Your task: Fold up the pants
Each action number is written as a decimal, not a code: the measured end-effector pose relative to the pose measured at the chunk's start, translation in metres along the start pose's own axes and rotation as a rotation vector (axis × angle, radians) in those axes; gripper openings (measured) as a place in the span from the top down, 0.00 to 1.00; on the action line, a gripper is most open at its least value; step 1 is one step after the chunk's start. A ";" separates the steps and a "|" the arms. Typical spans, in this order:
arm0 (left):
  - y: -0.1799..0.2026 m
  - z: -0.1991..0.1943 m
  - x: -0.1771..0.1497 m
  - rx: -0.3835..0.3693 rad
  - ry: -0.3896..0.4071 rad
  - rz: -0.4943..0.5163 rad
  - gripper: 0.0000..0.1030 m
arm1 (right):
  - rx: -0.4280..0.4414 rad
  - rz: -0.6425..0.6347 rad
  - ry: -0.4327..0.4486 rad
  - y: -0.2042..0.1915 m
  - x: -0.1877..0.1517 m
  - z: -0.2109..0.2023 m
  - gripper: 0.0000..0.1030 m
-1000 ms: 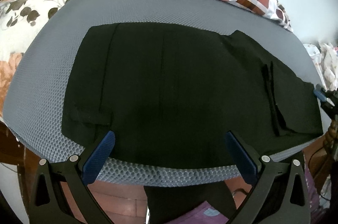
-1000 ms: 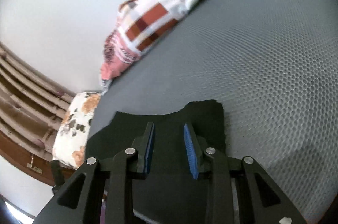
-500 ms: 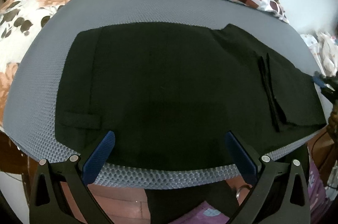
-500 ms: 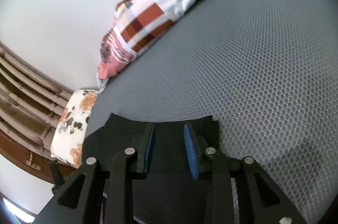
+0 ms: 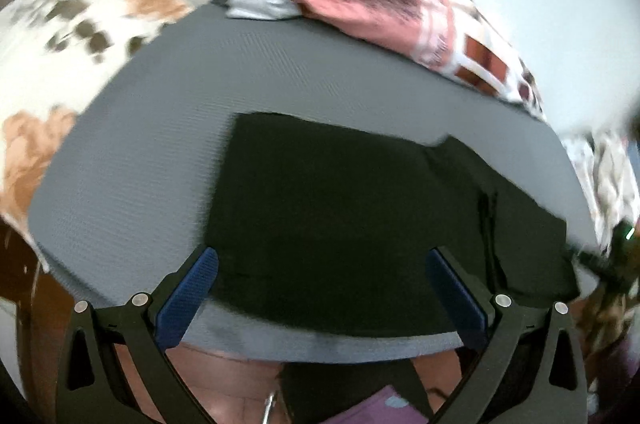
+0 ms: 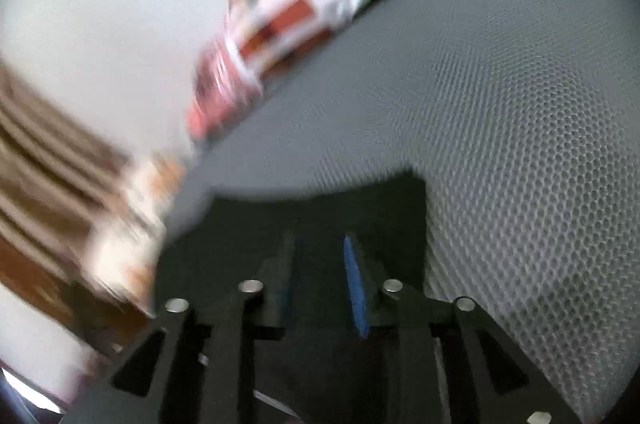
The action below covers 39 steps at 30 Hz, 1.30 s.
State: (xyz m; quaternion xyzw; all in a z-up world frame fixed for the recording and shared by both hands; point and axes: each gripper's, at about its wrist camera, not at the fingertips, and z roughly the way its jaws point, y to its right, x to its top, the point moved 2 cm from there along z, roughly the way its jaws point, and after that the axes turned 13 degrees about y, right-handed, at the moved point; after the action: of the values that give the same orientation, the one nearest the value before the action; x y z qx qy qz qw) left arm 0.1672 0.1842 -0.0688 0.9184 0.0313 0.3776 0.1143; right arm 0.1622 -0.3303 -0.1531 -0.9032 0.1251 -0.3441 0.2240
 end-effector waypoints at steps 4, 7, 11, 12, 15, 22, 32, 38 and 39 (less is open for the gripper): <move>-0.051 -0.006 0.005 0.048 -0.091 -0.026 0.00 | 0.064 0.016 0.079 -0.028 0.012 -0.018 0.70; -0.093 -0.004 0.000 -0.013 -0.131 -0.137 0.01 | 0.133 -0.025 0.094 -0.062 0.011 -0.026 0.65; -0.113 0.017 -0.008 -0.151 -0.176 -0.259 0.06 | 0.183 -0.082 0.010 -0.106 -0.013 -0.012 0.50; -0.113 0.026 -0.010 -0.198 -0.188 -0.274 0.13 | 0.186 -0.083 -0.007 -0.111 -0.017 -0.008 0.50; -0.111 0.047 -0.015 -0.252 -0.243 -0.279 0.22 | 0.194 -0.054 -0.073 -0.121 -0.036 0.010 0.49; -0.098 0.078 -0.009 -0.360 -0.298 -0.234 0.31 | 0.197 -0.004 -0.130 -0.124 -0.052 0.024 0.42; -0.086 0.089 -0.006 -0.337 -0.265 -0.098 0.68 | 0.184 0.037 -0.151 -0.131 -0.054 0.034 0.35; -0.066 0.070 0.003 -0.297 -0.193 -0.133 0.78 | 0.188 0.058 -0.139 -0.127 -0.052 0.034 0.34; -0.056 0.060 0.008 -0.304 -0.169 -0.136 0.79 | 0.192 0.064 -0.137 -0.125 -0.052 0.034 0.34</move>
State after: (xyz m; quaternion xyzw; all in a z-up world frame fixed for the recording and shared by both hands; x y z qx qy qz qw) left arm 0.2167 0.2286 -0.1171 0.9147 0.0262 0.2908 0.2793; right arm 0.1562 -0.1908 -0.1434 -0.8945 0.1046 -0.2847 0.3284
